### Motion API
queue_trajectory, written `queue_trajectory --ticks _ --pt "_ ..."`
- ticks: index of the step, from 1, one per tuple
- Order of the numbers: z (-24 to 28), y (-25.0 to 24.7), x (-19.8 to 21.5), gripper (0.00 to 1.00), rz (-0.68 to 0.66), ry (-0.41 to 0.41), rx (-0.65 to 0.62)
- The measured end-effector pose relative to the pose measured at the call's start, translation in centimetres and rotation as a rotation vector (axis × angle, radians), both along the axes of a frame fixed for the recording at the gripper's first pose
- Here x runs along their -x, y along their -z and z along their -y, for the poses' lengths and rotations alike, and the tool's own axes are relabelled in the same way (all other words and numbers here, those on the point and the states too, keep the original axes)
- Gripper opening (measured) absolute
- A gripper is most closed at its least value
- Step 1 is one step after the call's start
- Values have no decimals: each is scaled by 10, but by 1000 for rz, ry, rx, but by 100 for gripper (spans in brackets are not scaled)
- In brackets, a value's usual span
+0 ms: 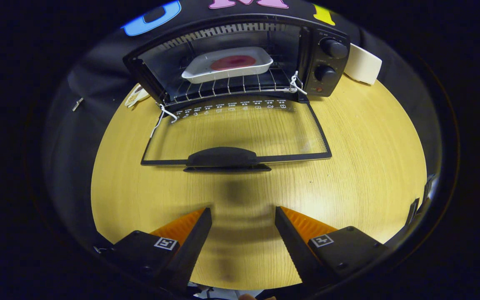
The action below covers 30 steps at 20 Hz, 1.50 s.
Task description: Open the toaster oven, put the food inside, and close the toaster oven door.
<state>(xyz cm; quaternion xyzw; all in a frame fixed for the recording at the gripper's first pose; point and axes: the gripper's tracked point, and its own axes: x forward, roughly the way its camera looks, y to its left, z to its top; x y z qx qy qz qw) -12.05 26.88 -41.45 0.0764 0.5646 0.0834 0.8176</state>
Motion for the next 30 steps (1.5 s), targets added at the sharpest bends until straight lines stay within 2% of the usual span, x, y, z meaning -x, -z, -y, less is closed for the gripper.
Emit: queue_trajectory --ticks 9,13,15,22,30 --pt "-9 8 -43 100 58 82 38" --pt "-10 8 -47 99 99 18 96" --pt "-10 2 -47 99 117 17 91" --pt "-4 -39 -50 99 289 -39 49" --pt "2 -112 -71 99 422 27 -49"
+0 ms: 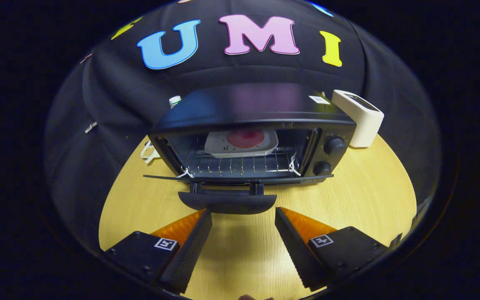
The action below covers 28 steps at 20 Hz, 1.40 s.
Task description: Open the toaster oven, put the food inside, and close the toaster oven door.
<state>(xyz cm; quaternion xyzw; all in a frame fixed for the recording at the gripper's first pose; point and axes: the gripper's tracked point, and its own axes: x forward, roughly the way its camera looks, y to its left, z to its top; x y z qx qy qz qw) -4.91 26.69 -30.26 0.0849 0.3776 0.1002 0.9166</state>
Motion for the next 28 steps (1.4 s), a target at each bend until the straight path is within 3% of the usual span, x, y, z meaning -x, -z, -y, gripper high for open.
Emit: queue_trajectory --ticks 5,13,20,28 --pt "13 -32 -8 99 63 37 -34" --pt "45 -84 -11 99 218 5 -23" --pt "85 -151 10 99 371 4 -33" --pt "150 -251 29 99 588 75 -27"
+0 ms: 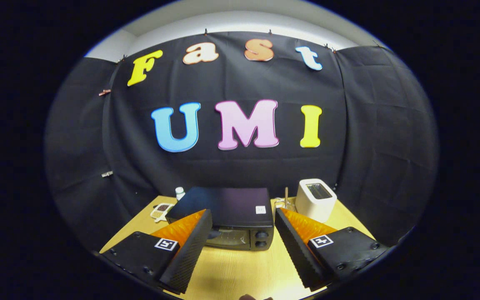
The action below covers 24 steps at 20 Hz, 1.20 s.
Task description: Open the toaster oven, put the food inside, and close the toaster oven door.
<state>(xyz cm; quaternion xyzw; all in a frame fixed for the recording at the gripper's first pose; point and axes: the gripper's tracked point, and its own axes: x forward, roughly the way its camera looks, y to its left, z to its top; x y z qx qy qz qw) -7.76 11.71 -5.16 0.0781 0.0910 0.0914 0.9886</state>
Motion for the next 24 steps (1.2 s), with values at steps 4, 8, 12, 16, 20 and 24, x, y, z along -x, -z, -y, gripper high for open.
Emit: queue_trajectory --ticks 4,8,12,16,20,24 --pt "21 -47 15 98 103 28 8" --pt "32 -65 21 98 141 53 6" --pt "39 -65 22 98 137 63 2" --pt "43 -63 22 98 131 68 3" --pt "44 -61 21 98 123 64 5" --pt "45 -58 20 98 113 60 0"
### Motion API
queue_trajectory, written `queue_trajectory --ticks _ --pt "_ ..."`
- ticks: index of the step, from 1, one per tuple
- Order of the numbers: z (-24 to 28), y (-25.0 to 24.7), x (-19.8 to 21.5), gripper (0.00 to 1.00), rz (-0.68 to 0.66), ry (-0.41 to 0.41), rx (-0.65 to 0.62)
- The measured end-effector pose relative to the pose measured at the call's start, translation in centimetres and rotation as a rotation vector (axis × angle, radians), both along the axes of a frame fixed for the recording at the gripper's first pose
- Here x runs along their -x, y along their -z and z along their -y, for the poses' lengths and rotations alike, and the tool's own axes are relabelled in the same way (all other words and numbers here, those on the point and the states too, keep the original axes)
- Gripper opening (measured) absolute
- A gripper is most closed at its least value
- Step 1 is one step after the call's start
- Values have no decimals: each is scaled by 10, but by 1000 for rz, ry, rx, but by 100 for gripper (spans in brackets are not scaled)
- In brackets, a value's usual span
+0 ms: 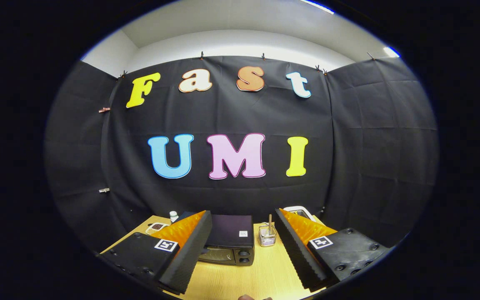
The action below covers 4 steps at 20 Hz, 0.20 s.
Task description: Open the toaster oven, put the food inside, and close the toaster oven door.
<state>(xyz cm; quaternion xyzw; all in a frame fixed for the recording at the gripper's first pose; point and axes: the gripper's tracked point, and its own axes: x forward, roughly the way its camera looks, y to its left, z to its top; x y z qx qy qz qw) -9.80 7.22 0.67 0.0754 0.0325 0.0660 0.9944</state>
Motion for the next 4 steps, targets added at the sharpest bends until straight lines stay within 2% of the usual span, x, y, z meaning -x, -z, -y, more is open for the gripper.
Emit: queue_trajectory --ticks 4 --pt "2 2 -3 98 -9 4 -10"
